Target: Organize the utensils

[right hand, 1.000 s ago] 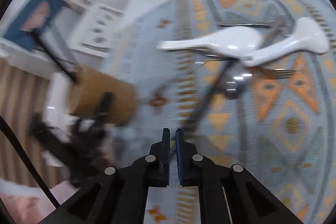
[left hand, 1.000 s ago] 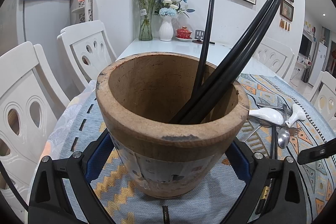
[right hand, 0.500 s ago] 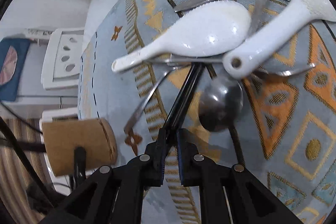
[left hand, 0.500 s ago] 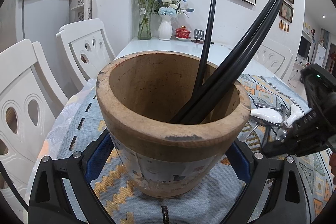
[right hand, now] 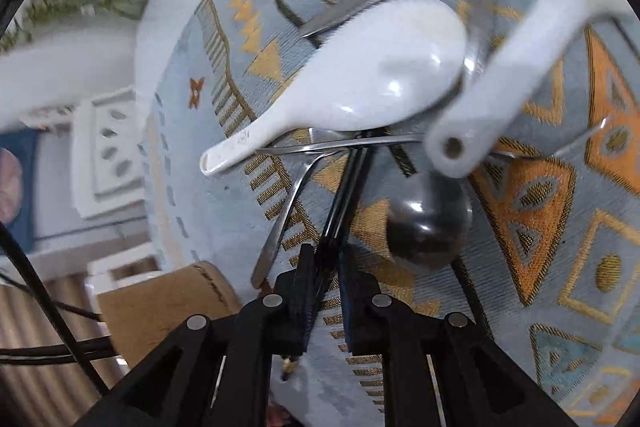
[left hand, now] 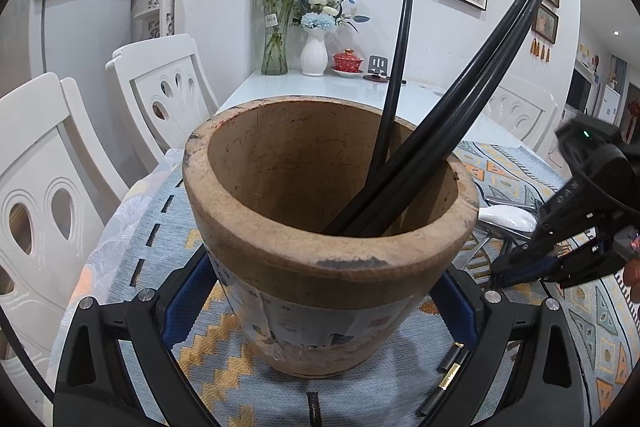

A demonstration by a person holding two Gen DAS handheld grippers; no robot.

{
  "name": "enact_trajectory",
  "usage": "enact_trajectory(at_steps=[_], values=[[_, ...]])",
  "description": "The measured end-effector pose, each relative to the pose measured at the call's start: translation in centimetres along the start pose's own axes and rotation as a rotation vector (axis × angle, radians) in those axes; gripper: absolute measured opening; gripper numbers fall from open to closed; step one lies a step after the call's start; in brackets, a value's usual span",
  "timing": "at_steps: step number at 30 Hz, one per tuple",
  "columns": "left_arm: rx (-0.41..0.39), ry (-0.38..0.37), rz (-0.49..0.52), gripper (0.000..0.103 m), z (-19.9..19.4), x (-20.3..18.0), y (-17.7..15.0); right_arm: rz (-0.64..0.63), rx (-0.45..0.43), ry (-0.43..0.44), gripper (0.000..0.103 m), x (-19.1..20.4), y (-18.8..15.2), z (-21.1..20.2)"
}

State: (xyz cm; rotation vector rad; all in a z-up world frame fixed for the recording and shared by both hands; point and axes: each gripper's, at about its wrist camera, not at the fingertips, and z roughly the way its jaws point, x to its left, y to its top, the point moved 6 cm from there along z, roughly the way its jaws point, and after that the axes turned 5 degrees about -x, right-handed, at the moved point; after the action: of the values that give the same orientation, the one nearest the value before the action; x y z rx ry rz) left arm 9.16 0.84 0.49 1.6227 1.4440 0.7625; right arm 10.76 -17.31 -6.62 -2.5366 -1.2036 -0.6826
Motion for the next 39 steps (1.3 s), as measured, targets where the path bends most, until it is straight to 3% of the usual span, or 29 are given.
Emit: enact_trajectory(at_steps=[3,5,6,7,9,11,12,13,14,16,19,23,27,29,33,39], values=[[0.004,-0.007,-0.005,0.098,0.1,0.1,0.0,-0.037,0.019,-0.155,0.018,1.3,0.1,0.2],[0.005,-0.010,-0.007,0.098,0.2,0.1,0.0,0.031,0.001,-0.166,0.042,1.8,0.2,0.4],[0.005,-0.010,-0.007,0.098,0.2,0.1,0.0,0.066,-0.018,-0.147,0.059,2.1,0.3,0.5],[0.005,-0.011,-0.008,0.098,0.1,0.1,0.0,0.082,-0.034,-0.147,0.065,2.6,0.5,0.8],[0.005,-0.014,-0.008,0.098,0.1,0.1,0.0,0.041,-0.039,-0.217,0.067,3.3,0.4,1.2],[0.005,-0.018,-0.011,0.098,0.1,0.2,-0.1,-0.082,-0.047,-0.292,0.061,4.3,-0.1,1.5],[0.005,-0.019,-0.012,0.098,0.1,0.2,-0.1,-0.125,-0.058,-0.322,0.046,4.3,-0.4,1.4],[0.005,-0.020,-0.012,0.098,0.1,0.2,-0.1,-0.203,-0.086,-0.353,0.039,4.2,-1.0,1.1],[0.005,-0.019,-0.011,0.098,0.1,0.2,-0.1,-0.250,-0.097,-0.373,0.023,3.9,-1.3,0.9],[0.004,-0.020,-0.012,0.098,0.1,0.2,-0.1,-0.338,-0.117,-0.328,0.016,3.2,-2.0,0.2],[0.005,-0.020,-0.012,0.098,0.1,0.2,-0.1,-0.369,-0.068,-0.318,0.012,1.9,-3.4,-0.7],[0.004,-0.022,-0.015,0.098,0.1,0.2,-0.1,-0.372,-0.003,-0.177,0.010,-0.3,-6.8,-2.0],[0.005,-0.024,-0.016,0.098,0.1,0.2,-0.2,-0.177,0.083,0.017,0.006,-3.4,-9.4,-3.0],[0.005,-0.024,-0.015,0.098,0.1,0.2,-0.2,-0.099,0.076,0.090,0.005,-4.6,-9.6,-3.6],[0.006,-0.023,-0.014,0.098,0.2,0.3,-0.2,-0.135,0.017,0.099,0.005,-4.1,-8.7,-5.0],[0.006,-0.024,-0.015,0.098,0.1,0.3,-0.2,-0.261,-0.055,0.034,0.005,-1.2,-5.8,-5.9]])
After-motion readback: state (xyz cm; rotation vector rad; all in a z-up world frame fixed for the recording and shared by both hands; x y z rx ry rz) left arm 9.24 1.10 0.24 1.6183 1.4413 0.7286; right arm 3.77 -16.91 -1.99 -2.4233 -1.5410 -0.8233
